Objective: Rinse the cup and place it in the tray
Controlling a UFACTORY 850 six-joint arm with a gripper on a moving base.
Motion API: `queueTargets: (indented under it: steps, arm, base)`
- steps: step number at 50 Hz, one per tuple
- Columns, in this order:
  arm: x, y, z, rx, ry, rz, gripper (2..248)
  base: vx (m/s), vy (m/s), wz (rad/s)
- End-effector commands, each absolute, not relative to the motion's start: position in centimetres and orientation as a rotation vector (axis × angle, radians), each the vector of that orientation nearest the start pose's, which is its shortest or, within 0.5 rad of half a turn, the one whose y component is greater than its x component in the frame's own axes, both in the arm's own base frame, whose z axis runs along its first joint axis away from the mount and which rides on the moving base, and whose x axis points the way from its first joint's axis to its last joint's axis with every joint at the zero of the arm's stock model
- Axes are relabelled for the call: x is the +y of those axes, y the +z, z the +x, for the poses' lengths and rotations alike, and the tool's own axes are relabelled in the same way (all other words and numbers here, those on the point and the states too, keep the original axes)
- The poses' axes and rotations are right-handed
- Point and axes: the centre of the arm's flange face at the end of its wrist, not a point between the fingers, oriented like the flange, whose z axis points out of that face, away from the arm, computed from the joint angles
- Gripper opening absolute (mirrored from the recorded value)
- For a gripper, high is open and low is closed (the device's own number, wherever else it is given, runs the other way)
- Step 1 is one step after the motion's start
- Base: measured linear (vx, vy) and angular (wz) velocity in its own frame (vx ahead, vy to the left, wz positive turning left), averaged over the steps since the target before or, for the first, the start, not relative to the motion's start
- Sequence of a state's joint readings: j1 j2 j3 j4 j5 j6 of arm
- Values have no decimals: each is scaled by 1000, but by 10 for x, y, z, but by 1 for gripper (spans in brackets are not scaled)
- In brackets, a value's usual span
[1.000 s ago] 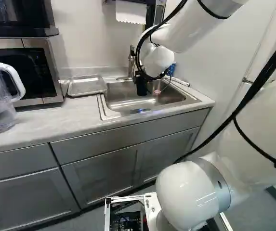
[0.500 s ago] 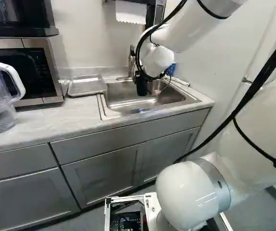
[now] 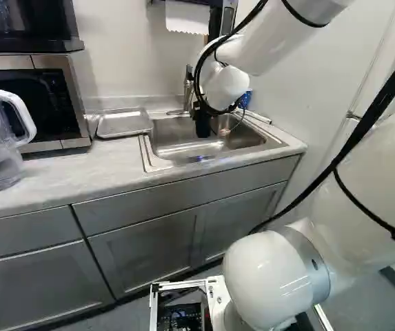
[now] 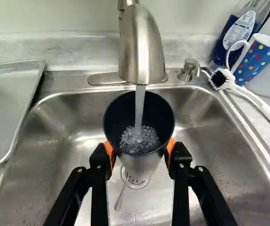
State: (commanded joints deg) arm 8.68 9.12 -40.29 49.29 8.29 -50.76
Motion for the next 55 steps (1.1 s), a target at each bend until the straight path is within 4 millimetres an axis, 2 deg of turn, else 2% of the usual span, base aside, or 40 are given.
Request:
queueTargets:
  steps: [55]
  arm:
    - [56,534,429,-177,-1470,-2818,122]
  base:
    - [0,0,0]
